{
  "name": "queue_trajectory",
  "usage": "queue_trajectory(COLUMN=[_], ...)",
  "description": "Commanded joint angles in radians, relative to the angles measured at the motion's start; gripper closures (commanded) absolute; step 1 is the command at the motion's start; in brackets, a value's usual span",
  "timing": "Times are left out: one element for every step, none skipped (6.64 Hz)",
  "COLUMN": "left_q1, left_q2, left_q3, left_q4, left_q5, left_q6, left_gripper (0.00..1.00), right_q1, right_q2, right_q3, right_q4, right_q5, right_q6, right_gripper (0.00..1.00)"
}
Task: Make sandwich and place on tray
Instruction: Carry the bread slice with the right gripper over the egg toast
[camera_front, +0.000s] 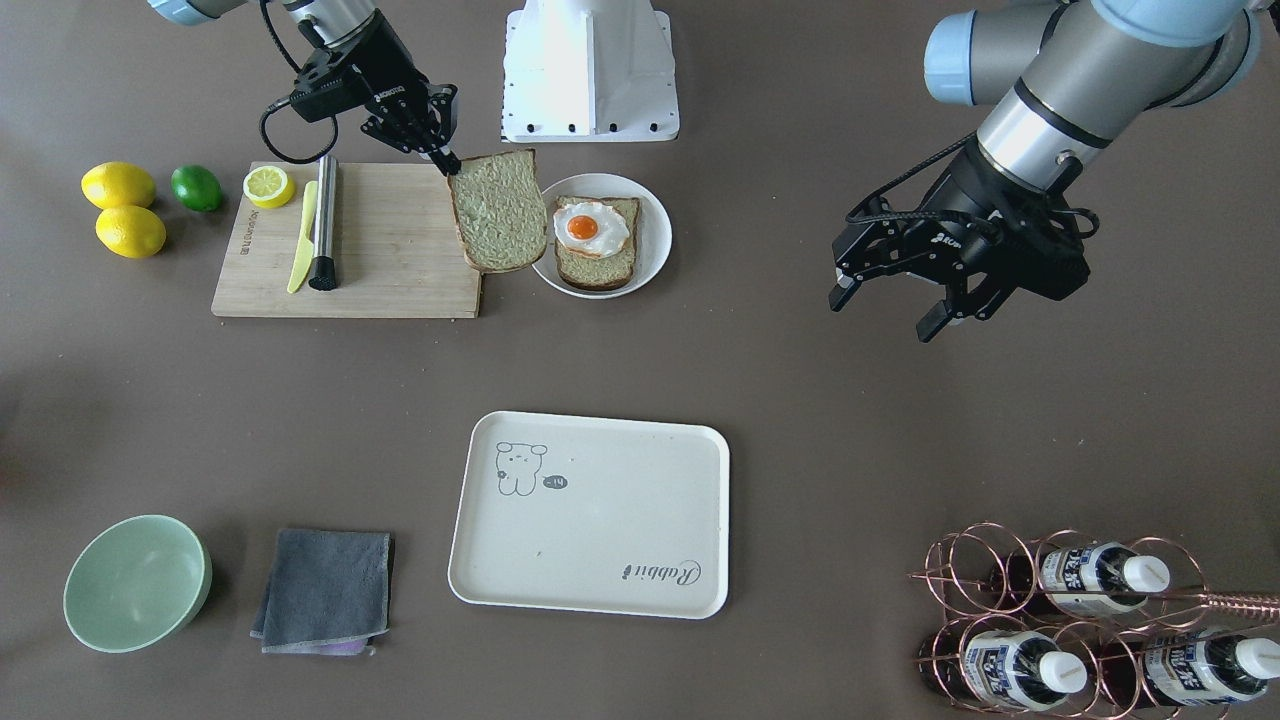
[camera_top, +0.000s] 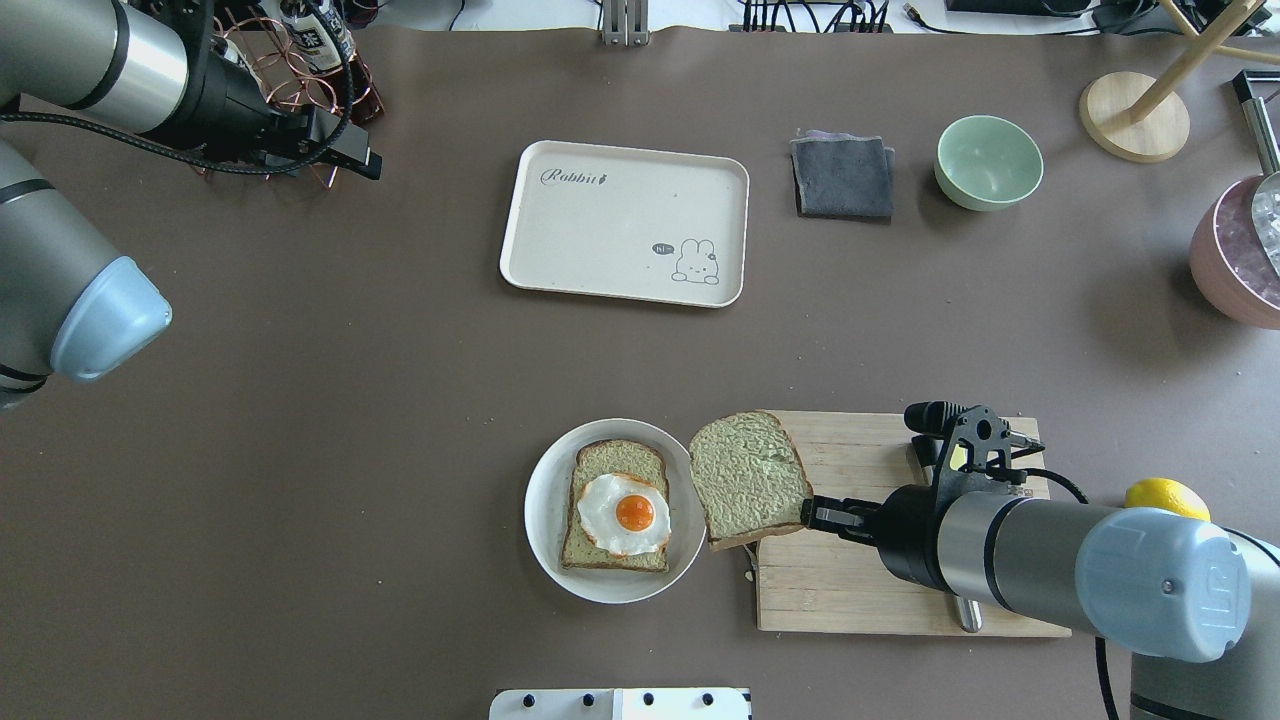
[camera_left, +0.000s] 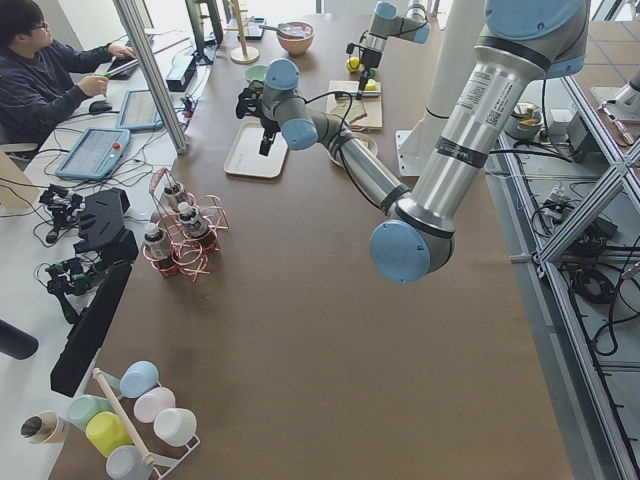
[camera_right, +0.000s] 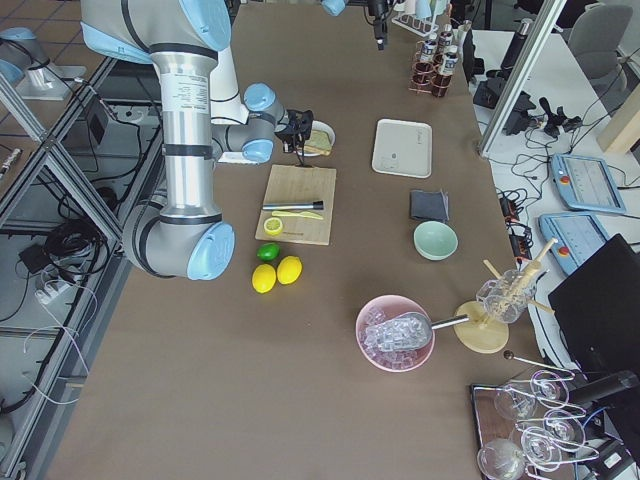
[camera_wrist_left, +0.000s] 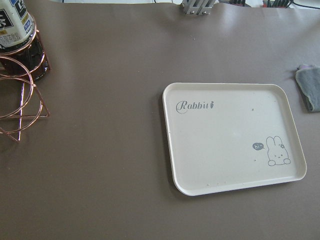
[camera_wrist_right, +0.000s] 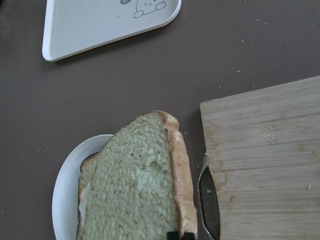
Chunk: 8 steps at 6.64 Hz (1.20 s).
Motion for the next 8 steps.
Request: queue_trajectory(left_q1=[-0.002, -0.002, -0.002, -0.002, -0.002, -0.001, 0.001, 0.001], left_q2=[0.006, 0.006, 0.008, 0.008, 0.008, 0.008, 0.008, 0.008], left_q3=[0.0, 0.0, 0.0, 0.0, 0.0, 0.001, 0.001, 0.001], left_q4=[0.0, 0.0, 0.0, 0.0, 0.0, 0.0, 0.0, 0.0], left_q5=[-0.003, -0.003, -0.003, -0.003, -0.003, -0.003, -0.003, -0.003], left_q6=[0.0, 0.0, -0.002, -0.002, -0.002, -0.002, -0.002, -0.002], left_gripper=[0.0, 0.0, 0.0, 0.0, 0.0, 0.0, 0.0, 0.0], right_q1=[-0.028, -0.072, -0.1, -0.123, -0.132, -0.138, -0.144, -0.146], right_q2=[0.178, 0.252, 0.276, 0.285, 0.285, 0.287, 0.311, 0.319], right_q3=[-0.018, -0.05, -0.091, -0.113, -0.131, -0.137, -0.149, -0.157], right_q4=[-0.205, -0.264, -0.265, -0.265, -0.263, -0.26, -0.263, -0.263], right_q5=[-0.035, -0.101, -0.141, -0.173, -0.186, -0.191, -0.201, -0.206], right_q6=[0.103, 0.155, 0.159, 0.188, 0.203, 0.205, 0.205, 0.205], right_gripper=[1.0, 1.0, 1.0, 1.0, 1.0, 1.0, 1.0, 1.0])
